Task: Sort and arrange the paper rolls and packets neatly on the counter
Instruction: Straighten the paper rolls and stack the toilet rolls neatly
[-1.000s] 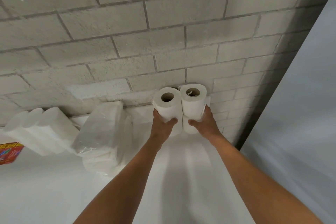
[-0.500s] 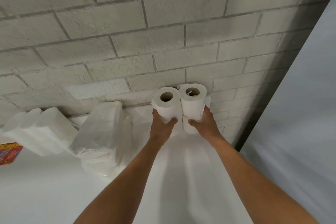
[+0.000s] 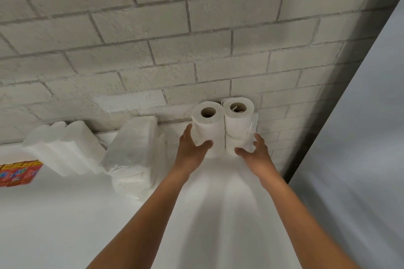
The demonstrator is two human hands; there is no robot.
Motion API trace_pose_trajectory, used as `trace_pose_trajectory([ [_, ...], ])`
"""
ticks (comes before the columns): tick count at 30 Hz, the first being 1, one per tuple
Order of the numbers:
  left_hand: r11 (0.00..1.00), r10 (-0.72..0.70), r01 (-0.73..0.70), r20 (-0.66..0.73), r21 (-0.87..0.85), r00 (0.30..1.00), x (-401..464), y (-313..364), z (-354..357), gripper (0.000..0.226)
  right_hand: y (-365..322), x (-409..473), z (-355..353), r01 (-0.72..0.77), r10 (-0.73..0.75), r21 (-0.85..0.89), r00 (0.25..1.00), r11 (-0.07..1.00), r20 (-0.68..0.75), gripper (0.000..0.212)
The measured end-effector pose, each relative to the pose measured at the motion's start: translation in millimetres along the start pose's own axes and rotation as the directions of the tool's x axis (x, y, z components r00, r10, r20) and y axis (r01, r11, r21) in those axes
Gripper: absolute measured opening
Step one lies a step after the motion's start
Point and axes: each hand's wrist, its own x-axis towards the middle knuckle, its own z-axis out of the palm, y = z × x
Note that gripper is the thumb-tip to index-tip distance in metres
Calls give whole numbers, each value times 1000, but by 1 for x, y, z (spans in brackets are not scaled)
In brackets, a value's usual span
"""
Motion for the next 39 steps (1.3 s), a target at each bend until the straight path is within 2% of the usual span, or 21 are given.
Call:
trace_pose_trajectory([
  [4,985,169,-168,-35,36,985,-36,16,-34,62,-19,-38,12,71,-71,13,996,997,61,61],
  [7,952,305,-303,-138,38,942,-58,27,-74,42,-38,-60,27,117,-116,6,978,993,173,44],
  [9,937,346,-347,-219,33,912,-65,29,-103,36,-51,-69,39,135,-136,20,966,991,220,37],
  [11,931,346,-365,-302,-4,888,-65,23,-133,32,-60,-73,54,141,-146,39,961,989,236,30],
  [13,935,288,-343,-370,-89,883,-61,12,-160,32,-69,-76,71,139,-145,42,958,989,248,21],
  [16,935,166,-272,-399,-226,902,-51,-14,-190,37,-75,-78,97,115,-126,58,956,992,264,35],
  [22,922,-69,-33,-247,-387,967,-21,-84,-216,37,-76,-76,156,-7,-14,73,961,997,277,51],
  [25,868,-167,77,-142,-490,976,-11,-103,-215,38,-75,-77,183,-82,52,89,954,993,296,56],
  [29,820,-237,206,11,-534,972,-3,-119,-208,46,-69,-75,213,-178,134,119,942,977,309,64],
  [33,807,-207,232,107,-544,972,1,-124,-202,54,-59,-72,237,-224,148,185,924,957,353,66],
  [39,801,-124,199,168,-564,978,3,-127,-192,53,-56,-76,252,-192,38,338,910,921,412,61],
])
